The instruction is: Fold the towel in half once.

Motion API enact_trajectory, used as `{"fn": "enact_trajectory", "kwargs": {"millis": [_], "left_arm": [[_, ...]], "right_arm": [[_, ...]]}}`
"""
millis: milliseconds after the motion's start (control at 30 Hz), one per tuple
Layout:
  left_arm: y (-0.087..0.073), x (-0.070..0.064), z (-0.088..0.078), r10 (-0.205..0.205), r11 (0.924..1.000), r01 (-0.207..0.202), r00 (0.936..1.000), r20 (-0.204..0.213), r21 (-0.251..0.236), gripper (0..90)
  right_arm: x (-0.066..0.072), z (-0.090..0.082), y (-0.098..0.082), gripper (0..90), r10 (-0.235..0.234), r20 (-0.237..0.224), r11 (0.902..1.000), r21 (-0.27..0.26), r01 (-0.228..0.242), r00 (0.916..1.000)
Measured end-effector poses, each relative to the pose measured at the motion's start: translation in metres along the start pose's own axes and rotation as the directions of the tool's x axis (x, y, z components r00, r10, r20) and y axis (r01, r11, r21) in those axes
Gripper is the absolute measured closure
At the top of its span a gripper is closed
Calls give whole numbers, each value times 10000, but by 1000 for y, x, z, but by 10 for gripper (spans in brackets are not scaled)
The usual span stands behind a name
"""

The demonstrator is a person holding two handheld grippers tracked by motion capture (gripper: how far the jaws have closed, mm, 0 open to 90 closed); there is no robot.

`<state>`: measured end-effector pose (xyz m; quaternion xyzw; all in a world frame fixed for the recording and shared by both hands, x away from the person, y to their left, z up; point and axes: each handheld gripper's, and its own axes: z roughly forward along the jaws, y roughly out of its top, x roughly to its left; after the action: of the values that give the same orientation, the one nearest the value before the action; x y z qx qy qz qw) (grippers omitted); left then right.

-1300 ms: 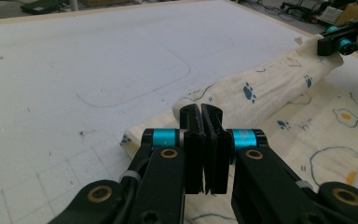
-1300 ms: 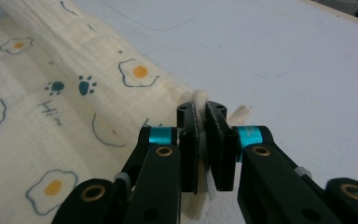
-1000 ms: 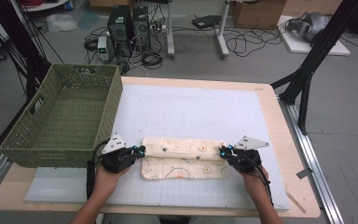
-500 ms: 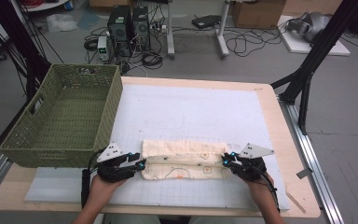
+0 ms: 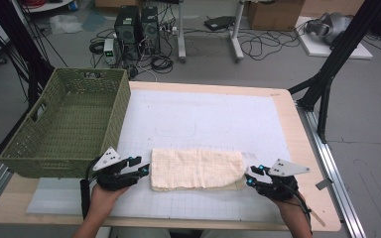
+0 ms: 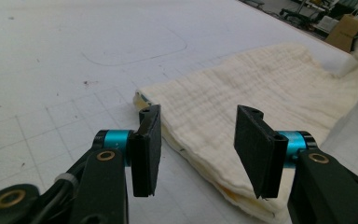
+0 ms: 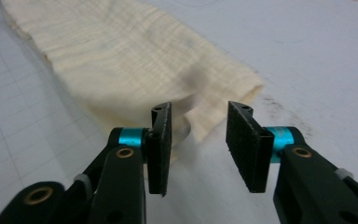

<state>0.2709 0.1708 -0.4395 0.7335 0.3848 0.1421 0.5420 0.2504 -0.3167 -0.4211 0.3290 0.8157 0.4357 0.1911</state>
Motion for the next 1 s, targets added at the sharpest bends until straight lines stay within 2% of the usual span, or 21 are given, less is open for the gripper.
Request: {"fn": "enact_trajectory", "kwargs": {"millis": [133,200,300,367,533,633,667,700,733,767,800,833,933,1000], "left_arm": [[2,-2,5,63,9999,-63,10000,9,81,520],[4,-3,9,103,9998,-103,9999,-10,142,519],[10,-4,15,177,9998,-177,9998,7,107,514],[15,-4,20,188,9997,-187,9998,-32,159,505],[24,4,35,53,9993,-38,9992,-404,375,488],[23,8,40,-56,9989,83,9982,-595,461,489],[22,9,41,-46,9986,78,9981,-617,524,489],[21,9,41,35,9983,3,9979,-639,588,489],[20,9,40,63,9984,-26,9979,-643,566,490],[20,8,40,-1,9984,37,9979,-642,564,491],[19,9,40,43,9980,-2,9979,-651,631,491],[19,9,40,46,9982,-5,9976,-686,603,491],[19,9,40,82,9981,-37,9973,-727,612,490],[19,9,40,67,9983,-23,9971,-755,583,490]], "right_arm": [[-10,-12,-4,589,588,362,9972,-489,-570,9976],[-12,-14,-3,584,837,348,9943,-686,-812,9959],[-14,-13,0,569,1186,347,9880,-1034,-1145,9923],[-14,-7,3,557,1295,344,9869,-1012,-1255,9910],[-15,23,14,578,1498,729,9885,-325,-1478,9860],[-20,48,17,587,1910,642,9811,188,-1926,9795],[-22,56,17,603,1862,636,9809,458,-1892,9805],[-23,63,17,653,1771,611,9802,786,-1816,9823],[-23,69,17,772,1781,596,9761,1154,-1840,9822],[-23,73,17,873,1481,638,9790,1317,-1554,9869],[-23,75,18,877,1215,740,9834,1265,-1301,9898],[-23,76,21,878,1008,1094,9857,1241,-1142,9889],[-25,79,22,865,950,1776,9828,1400,-1207,9795],[-25,79,22,803,977,1966,9828,1353,-1257,9756]]}}
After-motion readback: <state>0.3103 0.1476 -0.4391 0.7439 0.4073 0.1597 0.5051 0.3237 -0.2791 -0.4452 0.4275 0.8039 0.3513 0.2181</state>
